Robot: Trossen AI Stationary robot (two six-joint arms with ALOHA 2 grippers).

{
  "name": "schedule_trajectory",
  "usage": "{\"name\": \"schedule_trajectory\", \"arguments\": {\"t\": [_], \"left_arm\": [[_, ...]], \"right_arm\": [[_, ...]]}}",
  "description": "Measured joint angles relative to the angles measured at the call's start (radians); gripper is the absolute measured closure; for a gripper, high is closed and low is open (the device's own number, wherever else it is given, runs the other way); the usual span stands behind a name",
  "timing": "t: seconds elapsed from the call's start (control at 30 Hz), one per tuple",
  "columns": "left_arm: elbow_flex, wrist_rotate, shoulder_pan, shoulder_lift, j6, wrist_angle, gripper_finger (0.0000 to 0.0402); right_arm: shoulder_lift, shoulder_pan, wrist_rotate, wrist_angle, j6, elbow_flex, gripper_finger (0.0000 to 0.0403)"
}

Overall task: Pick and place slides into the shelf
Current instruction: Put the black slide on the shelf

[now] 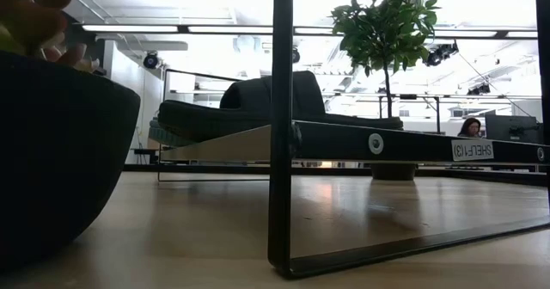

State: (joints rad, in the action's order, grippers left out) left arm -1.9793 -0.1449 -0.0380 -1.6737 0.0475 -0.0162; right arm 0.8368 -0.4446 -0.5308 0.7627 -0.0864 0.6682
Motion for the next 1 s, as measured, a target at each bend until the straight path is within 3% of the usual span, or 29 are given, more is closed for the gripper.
{"name": "schedule_trajectory", "arguments": {"t": [0.47, 0.87, 1.0], "left_arm": [[0.0, -0.003, 0.0, 0.0, 0.0, 0.019, 0.0372], [0.0, -0.002, 0.001, 0.0, 0.003, 0.02, 0.037], [0.0, 0.001, 0.001, 0.0, 0.009, 0.022, 0.0363]], "right_arm": [[-0.001, 0.0, 0.018, 0.032, -0.024, 0.0, 0.0238], [-0.001, 0.0, 0.012, 0.041, -0.027, 0.0, 0.0361], [-0.001, 0.0, 0.015, 0.046, -0.027, -0.001, 0.0363]]}}
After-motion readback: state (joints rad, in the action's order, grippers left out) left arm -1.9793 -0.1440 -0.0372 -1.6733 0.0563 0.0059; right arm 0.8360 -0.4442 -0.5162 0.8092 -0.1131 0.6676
